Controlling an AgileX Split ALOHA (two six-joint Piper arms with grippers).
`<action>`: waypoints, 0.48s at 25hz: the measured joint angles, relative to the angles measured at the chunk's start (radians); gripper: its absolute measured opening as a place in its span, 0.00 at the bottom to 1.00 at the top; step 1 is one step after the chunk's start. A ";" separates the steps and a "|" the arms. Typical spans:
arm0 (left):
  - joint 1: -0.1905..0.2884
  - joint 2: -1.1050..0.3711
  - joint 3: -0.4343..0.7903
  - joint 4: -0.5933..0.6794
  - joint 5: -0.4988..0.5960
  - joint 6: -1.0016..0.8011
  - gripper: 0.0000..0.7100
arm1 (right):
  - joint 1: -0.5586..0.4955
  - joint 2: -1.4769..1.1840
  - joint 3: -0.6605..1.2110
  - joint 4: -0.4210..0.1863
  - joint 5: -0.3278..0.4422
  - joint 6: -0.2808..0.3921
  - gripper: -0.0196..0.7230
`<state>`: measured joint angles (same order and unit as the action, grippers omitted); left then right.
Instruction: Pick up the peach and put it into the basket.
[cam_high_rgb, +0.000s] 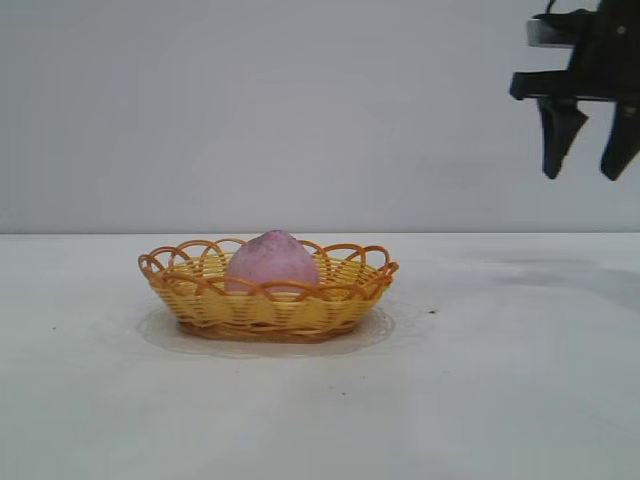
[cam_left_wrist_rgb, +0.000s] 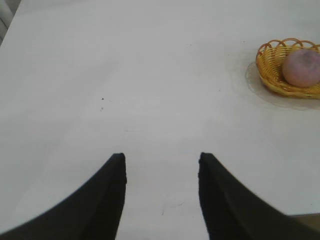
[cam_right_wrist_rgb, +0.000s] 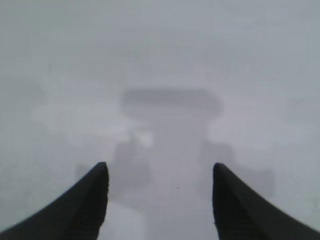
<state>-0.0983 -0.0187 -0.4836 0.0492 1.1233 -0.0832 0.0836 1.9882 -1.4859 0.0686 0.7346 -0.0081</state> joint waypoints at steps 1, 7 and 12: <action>0.000 0.000 0.000 0.000 0.000 0.000 0.47 | -0.012 0.000 0.000 0.000 0.000 0.000 0.55; 0.000 0.000 0.000 0.000 0.000 0.000 0.47 | -0.032 -0.004 0.000 -0.011 -0.014 0.000 0.55; 0.000 0.000 0.000 0.000 0.000 0.000 0.47 | -0.032 -0.072 0.000 -0.011 0.028 0.000 0.55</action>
<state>-0.0983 -0.0187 -0.4836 0.0492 1.1233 -0.0832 0.0512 1.9161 -1.4859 0.0573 0.7626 -0.0078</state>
